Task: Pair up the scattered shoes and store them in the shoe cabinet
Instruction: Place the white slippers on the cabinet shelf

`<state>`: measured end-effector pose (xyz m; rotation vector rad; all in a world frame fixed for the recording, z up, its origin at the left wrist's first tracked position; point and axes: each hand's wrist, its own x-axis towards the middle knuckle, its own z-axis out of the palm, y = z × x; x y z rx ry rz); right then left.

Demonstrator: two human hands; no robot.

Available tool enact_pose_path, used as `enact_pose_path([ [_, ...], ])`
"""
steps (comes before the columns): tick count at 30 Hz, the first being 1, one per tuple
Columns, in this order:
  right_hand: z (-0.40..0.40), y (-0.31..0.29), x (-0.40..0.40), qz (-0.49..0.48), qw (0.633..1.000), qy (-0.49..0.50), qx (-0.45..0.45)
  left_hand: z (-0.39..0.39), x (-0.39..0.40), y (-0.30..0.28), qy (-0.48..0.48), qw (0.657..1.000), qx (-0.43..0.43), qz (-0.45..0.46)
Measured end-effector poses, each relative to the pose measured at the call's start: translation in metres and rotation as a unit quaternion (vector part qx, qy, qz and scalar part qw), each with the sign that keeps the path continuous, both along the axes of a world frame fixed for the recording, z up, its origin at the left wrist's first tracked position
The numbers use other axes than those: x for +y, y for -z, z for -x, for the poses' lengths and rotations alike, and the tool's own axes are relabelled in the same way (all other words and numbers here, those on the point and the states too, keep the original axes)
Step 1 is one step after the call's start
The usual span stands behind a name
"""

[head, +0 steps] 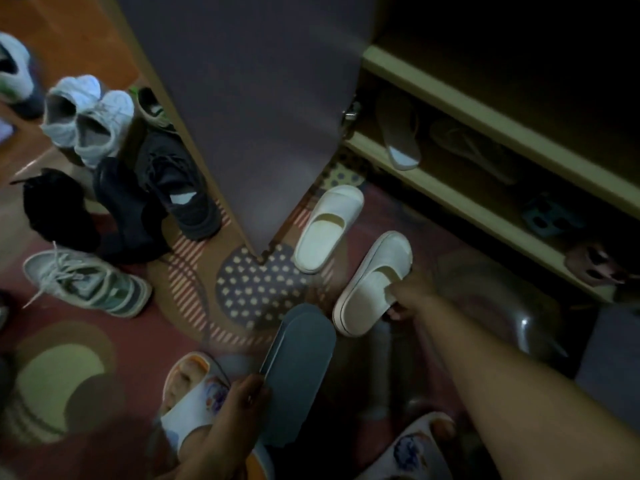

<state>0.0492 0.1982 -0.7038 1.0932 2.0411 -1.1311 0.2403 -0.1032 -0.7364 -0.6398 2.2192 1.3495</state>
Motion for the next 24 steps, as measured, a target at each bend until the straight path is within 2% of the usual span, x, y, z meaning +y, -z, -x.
enact_pose_path([
  [3, -0.027, -0.028, 0.012, 0.003, 0.998, 0.028, 0.055, 0.004, 0.011, -0.015, 0.056, 0.998, 0.032, -0.009],
  [10, -0.058, -0.076, 0.03, -0.005, 0.974, 0.018, 0.225, -0.003, 0.026, -0.047, 0.098, 0.992, 0.076, -0.018],
  [17, -0.056, -0.131, 0.03, -0.063, 0.97, -0.057, 0.226, 0.013, 0.044, -0.085, 0.175, 0.976, 0.128, 0.036],
  [19, -0.04, -0.169, 0.036, -0.112, 0.961, -0.042, 0.25, 0.025, 0.051, -0.107, 0.165, 0.978, 0.115, 0.045],
  [21, -0.034, -0.224, 0.047, -0.149, 0.943, 0.027, 0.295, 0.037, 0.053, -0.147, 0.17, 0.982, 0.073, 0.031],
  [23, -0.03, -0.267, 0.055, -0.172, 0.928, 0.057, 0.326, 0.052, 0.05, -0.175, 0.154, 0.988, 0.016, -0.014],
  [24, -0.032, -0.283, 0.058, -0.187, 0.924, 0.036, 0.332, 0.059, 0.048, -0.187, 0.137, 0.99, 0.001, -0.045],
])
